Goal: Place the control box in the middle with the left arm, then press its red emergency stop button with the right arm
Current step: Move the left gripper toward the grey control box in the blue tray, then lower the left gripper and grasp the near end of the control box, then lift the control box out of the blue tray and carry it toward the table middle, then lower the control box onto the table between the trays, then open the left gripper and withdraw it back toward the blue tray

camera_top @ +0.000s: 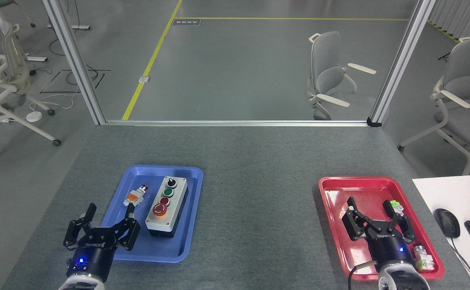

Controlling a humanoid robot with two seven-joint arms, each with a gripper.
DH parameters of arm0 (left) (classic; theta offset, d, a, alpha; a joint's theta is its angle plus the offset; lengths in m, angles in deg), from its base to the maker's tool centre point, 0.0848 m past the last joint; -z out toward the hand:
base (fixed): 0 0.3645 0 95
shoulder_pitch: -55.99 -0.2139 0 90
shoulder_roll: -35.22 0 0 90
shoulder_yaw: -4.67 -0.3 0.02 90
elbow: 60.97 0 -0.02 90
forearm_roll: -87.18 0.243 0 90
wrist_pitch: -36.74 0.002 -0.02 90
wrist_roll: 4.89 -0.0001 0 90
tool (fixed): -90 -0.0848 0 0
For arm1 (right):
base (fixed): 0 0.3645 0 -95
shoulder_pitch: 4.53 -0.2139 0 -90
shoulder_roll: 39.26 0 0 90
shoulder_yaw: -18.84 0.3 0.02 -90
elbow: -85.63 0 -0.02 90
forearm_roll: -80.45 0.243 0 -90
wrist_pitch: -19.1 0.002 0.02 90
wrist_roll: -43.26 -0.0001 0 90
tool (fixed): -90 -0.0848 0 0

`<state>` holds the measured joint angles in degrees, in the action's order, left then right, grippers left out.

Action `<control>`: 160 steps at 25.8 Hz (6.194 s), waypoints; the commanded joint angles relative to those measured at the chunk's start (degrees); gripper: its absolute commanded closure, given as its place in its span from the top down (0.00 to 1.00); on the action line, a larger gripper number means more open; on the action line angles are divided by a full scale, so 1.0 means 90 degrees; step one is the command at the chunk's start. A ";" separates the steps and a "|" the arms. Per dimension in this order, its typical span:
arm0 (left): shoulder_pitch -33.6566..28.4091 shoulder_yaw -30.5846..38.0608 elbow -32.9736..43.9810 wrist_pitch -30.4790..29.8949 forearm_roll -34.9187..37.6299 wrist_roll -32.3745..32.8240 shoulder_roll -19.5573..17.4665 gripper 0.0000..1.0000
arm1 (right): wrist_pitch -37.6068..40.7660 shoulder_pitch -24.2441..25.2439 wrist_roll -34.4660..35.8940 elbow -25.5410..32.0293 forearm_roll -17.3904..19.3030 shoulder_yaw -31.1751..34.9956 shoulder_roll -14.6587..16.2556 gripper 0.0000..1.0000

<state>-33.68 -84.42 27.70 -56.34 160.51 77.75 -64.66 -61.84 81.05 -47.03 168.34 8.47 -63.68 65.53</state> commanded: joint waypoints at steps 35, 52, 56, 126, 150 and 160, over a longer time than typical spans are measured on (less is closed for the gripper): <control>0.1447 -0.0853 -0.3134 0.0987 0.1598 0.0037 0.1078 0.99 | -0.0001 -0.0036 0.0003 -0.0001 0.0000 0.0038 -0.0013 0.99; 0.2472 -0.0863 -0.4676 0.0977 0.1188 0.0056 0.1263 0.97 | -0.0001 -0.0036 0.0003 -0.0001 0.0000 0.0048 -0.0033 0.99; 0.2648 -0.0872 -0.4882 0.0899 0.1188 0.0047 0.1215 0.73 | -0.0001 -0.0036 0.0003 -0.0001 0.0000 0.0048 -0.0033 0.99; 0.2473 -0.5091 -0.4100 0.1397 0.0709 0.0584 0.1986 0.65 | -0.0010 -0.0144 0.0003 -0.0010 0.0000 0.0057 0.0006 0.99; 0.1789 -0.5003 -0.2899 0.1310 0.0699 0.0515 0.1146 0.98 | -0.0030 -0.0153 0.0013 -0.0010 -0.0010 0.0067 0.0035 0.99; 0.1008 -0.3812 -0.1474 0.0724 0.0680 0.0515 0.0013 0.99 | 0.0448 -0.0222 0.0022 -0.0020 -0.0010 0.0077 0.0084 0.97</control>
<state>-21.52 -123.42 8.98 -47.08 166.73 82.20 -61.44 -59.99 79.23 -46.80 168.20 8.22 -63.08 66.17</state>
